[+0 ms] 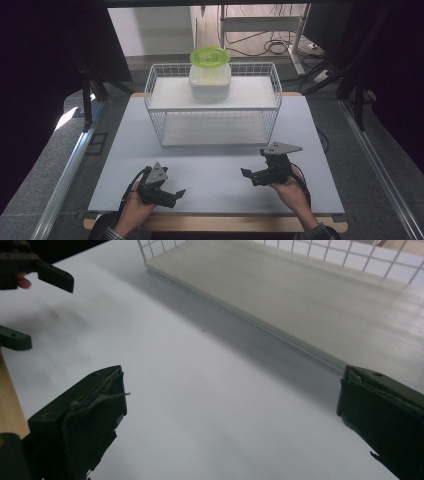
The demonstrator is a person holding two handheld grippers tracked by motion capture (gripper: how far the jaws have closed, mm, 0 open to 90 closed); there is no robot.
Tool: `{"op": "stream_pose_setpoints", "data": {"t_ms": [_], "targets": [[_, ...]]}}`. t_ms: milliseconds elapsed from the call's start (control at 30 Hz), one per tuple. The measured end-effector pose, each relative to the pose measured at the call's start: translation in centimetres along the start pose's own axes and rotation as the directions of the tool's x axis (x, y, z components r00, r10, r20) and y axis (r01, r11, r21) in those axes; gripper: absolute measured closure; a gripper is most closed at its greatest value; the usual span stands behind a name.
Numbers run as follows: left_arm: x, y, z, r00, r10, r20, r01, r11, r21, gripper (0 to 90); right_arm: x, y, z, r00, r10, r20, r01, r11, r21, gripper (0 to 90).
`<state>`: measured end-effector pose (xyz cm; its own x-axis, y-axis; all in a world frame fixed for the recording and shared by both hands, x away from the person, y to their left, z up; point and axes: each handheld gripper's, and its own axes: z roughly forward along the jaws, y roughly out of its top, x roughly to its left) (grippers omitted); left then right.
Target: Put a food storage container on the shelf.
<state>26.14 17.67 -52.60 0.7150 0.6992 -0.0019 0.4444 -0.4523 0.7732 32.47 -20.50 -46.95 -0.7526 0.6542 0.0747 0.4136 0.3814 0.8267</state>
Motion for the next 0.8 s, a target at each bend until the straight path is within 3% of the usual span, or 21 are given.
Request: {"op": "stream_pose_setpoints", "data": {"t_ms": [533,700,800], "targets": [[0.0,-0.2,0.6,0.9991,-0.006,0.042,0.005,0.9996,0.028,0.0,0.4,-3.5,0.7,0.9992,-0.006,0.041,0.003,0.997,0.080,0.0],[0.0,-0.3,0.7,0.9988,-0.010,0.048,0.008,0.9992,0.039,0.0,0.6,-4.4,1.7,0.9977,-0.045,0.050,0.037,0.989,0.141,0.0],[0.1,-0.4,0.8,0.9987,-0.011,0.051,0.009,0.9991,0.042,0.0,0.7,-4.5,1.8,0.9977,-0.048,0.048,0.040,0.988,0.150,0.0]]}}
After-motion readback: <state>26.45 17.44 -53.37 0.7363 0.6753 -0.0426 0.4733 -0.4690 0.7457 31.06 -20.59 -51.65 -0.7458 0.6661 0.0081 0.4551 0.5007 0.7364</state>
